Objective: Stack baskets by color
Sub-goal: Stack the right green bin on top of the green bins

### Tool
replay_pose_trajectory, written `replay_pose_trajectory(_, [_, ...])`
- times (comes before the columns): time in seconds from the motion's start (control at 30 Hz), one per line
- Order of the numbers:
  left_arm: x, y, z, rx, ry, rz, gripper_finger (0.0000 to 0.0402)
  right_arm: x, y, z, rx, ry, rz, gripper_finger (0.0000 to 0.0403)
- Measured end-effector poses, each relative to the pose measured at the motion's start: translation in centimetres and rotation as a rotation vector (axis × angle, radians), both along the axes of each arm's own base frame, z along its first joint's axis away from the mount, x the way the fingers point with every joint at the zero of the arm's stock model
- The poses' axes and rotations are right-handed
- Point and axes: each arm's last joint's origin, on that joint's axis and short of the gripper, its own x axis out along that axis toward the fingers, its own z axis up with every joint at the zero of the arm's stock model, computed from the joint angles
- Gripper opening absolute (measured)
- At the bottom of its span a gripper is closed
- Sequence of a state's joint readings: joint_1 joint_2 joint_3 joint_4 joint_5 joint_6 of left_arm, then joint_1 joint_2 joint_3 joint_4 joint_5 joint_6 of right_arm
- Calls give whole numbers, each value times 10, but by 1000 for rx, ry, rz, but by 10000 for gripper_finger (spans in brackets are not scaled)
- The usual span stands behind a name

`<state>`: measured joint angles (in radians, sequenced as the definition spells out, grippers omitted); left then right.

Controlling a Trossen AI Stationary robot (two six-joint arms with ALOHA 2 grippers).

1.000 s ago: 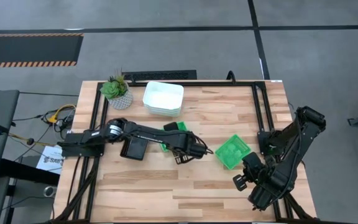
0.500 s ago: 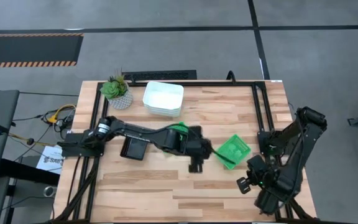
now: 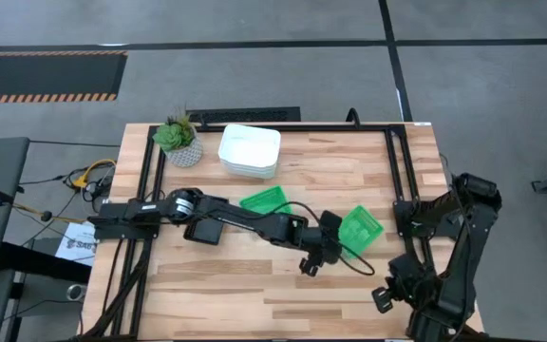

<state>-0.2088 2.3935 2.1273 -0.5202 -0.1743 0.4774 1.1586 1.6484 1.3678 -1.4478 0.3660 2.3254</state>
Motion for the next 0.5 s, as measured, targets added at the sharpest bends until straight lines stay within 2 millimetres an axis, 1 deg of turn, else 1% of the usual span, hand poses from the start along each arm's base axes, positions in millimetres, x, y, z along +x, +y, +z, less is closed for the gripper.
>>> replay_pose_trajectory(0.1, [4,6,2,-2,-29,-65,227,1,2,-3,-3,3,1,17])
replay_pose_trajectory(0.2, [7,15,4,-7,-50,-63,227,1,3,-3,9,-1,3,21])
replay_pose_trajectory(0.3, [9,22,4,-57,-46,-115,227,1,3,-3,9,-2,3,23])
replay_pose_trajectory(0.37, [11,24,-2,-80,-38,-137,225,2,3,-3,15,-1,2,23])
replay_pose_trajectory(0.5, [14,22,-21,-46,1,-171,224,3,4,-3,26,-5,0,21])
